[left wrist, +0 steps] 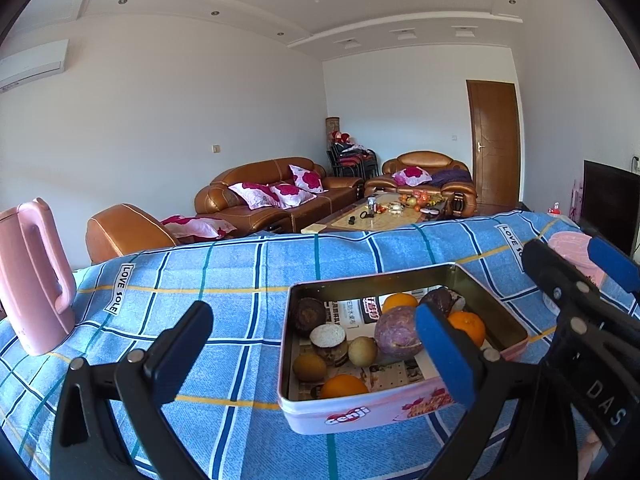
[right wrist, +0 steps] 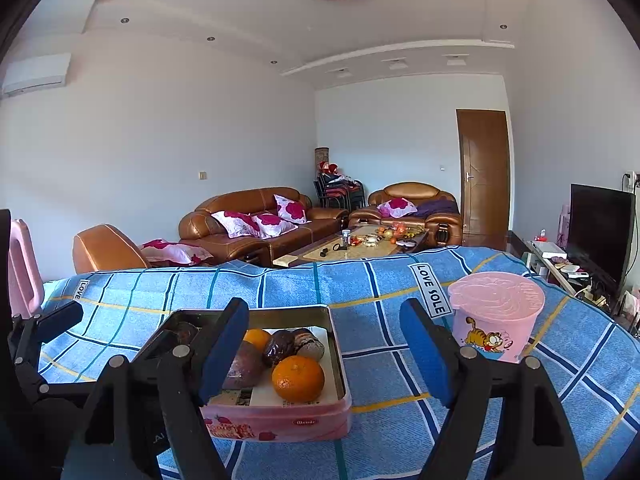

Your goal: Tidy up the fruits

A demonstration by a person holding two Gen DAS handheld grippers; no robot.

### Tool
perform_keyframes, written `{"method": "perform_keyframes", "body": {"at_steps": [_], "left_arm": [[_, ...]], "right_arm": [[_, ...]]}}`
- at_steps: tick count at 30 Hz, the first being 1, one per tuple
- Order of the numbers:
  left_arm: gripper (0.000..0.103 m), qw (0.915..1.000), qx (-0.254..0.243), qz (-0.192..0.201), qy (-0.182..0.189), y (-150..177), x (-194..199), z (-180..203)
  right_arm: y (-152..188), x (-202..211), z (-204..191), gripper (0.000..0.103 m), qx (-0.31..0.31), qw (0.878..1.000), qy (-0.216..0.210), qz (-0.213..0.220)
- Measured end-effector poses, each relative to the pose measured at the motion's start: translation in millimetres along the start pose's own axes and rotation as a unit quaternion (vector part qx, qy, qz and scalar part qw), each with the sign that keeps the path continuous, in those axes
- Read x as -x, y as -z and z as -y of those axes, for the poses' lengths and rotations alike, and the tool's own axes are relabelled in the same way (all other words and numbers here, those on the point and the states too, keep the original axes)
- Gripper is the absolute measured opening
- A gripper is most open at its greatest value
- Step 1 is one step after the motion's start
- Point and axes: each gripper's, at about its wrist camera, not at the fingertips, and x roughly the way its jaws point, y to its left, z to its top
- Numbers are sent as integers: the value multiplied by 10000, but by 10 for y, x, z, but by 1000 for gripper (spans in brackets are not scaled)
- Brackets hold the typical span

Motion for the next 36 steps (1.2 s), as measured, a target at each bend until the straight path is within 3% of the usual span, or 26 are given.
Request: {"method": "perform_keyframes", "body": {"at_steps": [11,36], "left_arm": [[103,9999,101,67,-25,35,91,-24],[103,9999,114,32,-96,28,78,-35]], "right_arm": [[8,135,50,80,-105,9995,212,229],[10,149,38,80,-66,9995,215,220]]}}
